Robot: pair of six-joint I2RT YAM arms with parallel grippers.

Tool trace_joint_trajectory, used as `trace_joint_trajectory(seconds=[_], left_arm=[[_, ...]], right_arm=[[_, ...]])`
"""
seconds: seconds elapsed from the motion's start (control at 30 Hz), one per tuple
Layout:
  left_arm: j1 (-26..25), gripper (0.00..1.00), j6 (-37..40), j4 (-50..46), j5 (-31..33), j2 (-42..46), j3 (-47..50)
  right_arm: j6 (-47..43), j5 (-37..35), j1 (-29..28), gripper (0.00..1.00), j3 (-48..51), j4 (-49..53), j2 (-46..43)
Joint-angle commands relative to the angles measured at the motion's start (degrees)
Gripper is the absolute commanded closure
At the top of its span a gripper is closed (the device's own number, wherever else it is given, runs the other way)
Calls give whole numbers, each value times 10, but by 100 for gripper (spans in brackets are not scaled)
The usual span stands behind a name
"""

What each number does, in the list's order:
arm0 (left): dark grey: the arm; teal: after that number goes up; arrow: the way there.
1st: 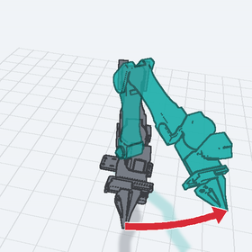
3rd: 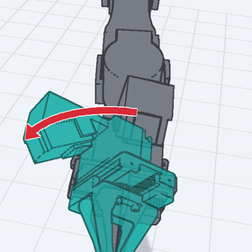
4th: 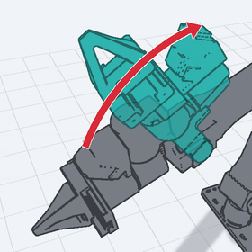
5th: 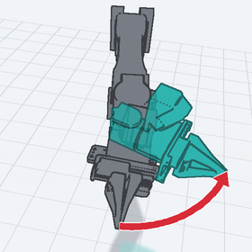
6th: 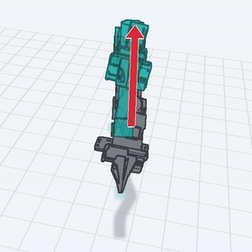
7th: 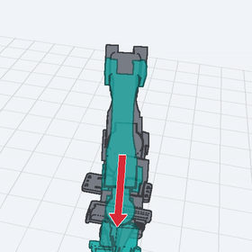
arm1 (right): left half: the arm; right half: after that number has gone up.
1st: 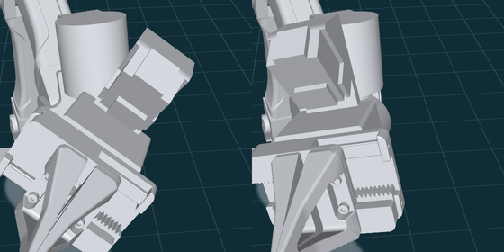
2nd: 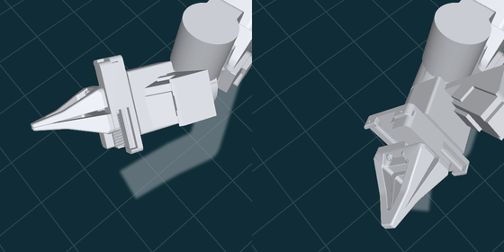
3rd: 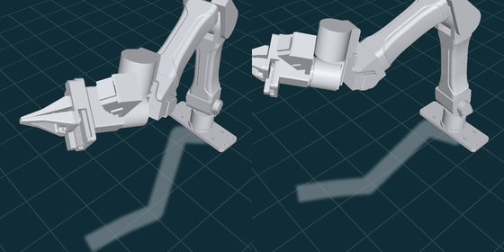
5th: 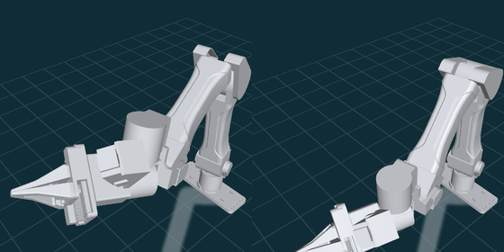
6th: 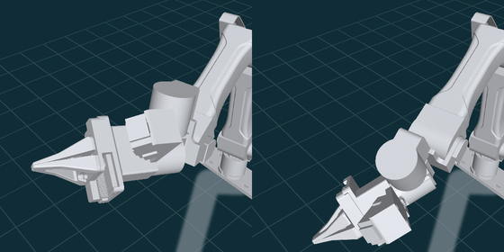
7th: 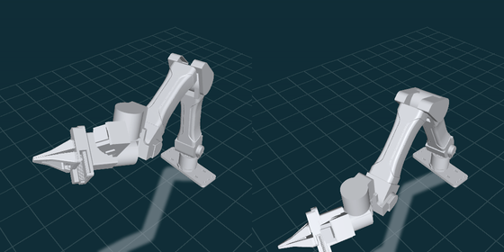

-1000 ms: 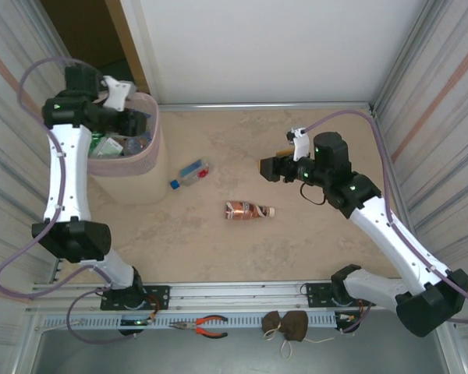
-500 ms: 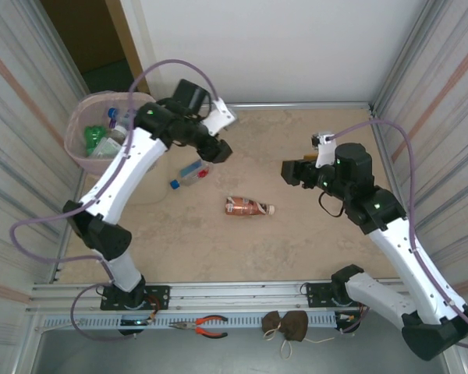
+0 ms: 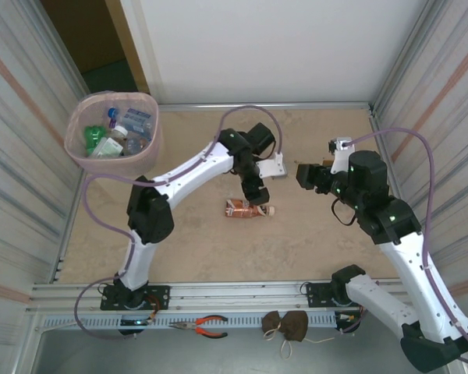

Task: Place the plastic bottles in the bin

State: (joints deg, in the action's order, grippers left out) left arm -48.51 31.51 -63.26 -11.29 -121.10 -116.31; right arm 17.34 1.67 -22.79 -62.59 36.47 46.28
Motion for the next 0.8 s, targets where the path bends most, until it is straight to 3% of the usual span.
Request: trace_joint_trajectory(seconds=[0.0, 0.27, 0.57, 0.77], left_arm=[[-12, 15, 40, -28, 16, -29, -19], [-12, 11, 48, -41, 72, -66, 18], [18, 7, 51, -40, 63, -69, 67], [26, 10, 59, -32, 48, -76, 85]], right_arm=[[-14, -13, 4, 24, -20, 17, -15], [-13, -10, 5, 24, -17, 19, -22], [-13, -4, 4, 24, -12, 20, -22], [-13, -4, 5, 24, -10, 19, -24]])
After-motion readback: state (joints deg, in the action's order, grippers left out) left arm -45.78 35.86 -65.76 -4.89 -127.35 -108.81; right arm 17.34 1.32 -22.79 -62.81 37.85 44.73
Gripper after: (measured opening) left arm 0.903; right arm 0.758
